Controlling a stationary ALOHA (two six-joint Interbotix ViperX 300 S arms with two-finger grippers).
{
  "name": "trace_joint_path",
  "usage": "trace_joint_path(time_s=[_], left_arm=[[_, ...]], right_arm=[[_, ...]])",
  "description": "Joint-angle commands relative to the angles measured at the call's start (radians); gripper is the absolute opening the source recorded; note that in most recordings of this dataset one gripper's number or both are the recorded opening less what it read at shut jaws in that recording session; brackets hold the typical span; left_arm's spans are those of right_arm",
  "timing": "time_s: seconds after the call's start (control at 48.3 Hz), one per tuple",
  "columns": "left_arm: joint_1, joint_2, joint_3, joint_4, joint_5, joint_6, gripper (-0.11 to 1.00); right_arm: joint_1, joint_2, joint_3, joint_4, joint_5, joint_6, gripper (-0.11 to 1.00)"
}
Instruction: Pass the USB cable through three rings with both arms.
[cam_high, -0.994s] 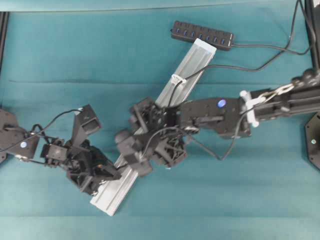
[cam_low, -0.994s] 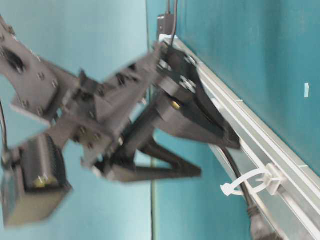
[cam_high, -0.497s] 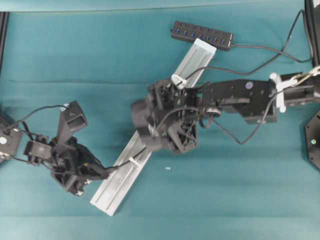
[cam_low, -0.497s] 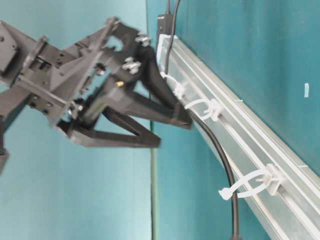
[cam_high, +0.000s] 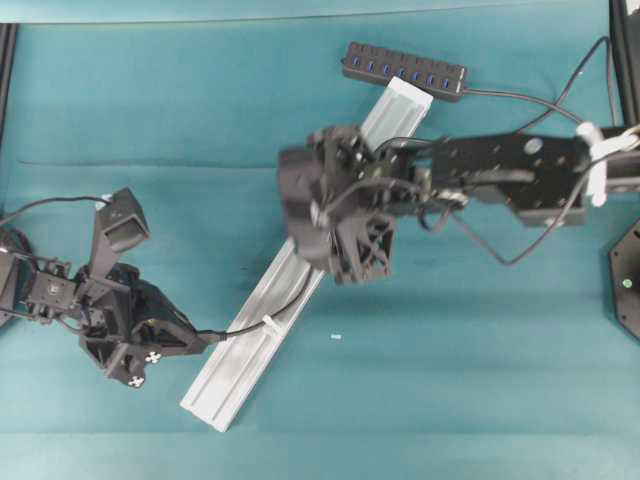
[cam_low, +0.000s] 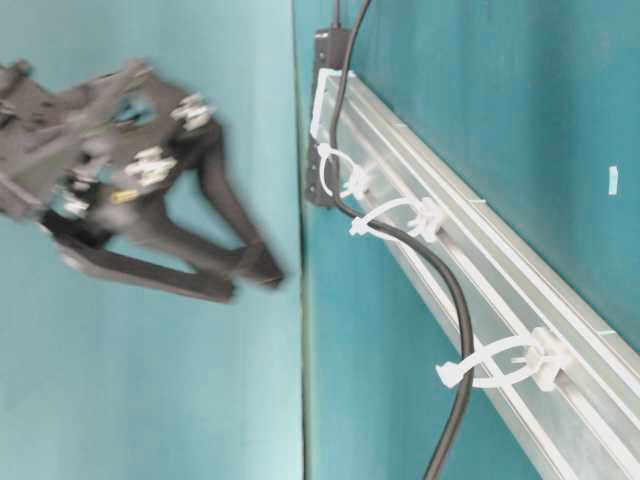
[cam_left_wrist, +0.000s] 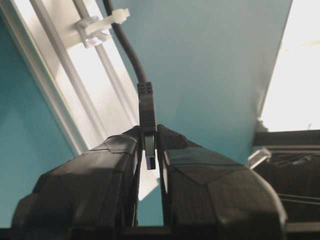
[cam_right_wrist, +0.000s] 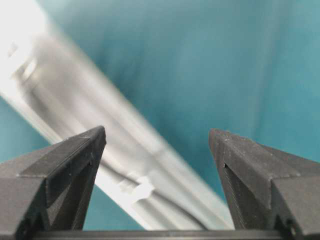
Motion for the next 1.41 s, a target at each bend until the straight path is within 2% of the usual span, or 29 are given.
trace_joint_path(time_s=[0.0,0.269,0.6,0.745,1.387], left_arm=[[-0.006,-0.055,-0.011,0.005,-0.006,0.002,0.09],[-0.005,-0.087,-0.014,0.005,-0.005,0.0,0.09],[-0.002,-0.15,-0.009,0.005,0.071,0.003,0.09],[-0.002,-0.164,-0.009,0.005,0.107,0.006,0.09],[0.002,-0.163,-0.009,0.003,0.115,0.006,0.09]], right_arm=[[0.0,-0.025,0.018,0.0,-0.048,0.049,0.88],[0.002,-0.064,0.089,0.0,-0.149,0.137,0.88],[0.003,-0.077,0.109,0.0,-0.161,0.187,0.88],[0.003,-0.077,0.109,0.0,-0.164,0.19,0.88],[0.003,-0.077,0.109,0.0,-0.19,0.193,0.88]])
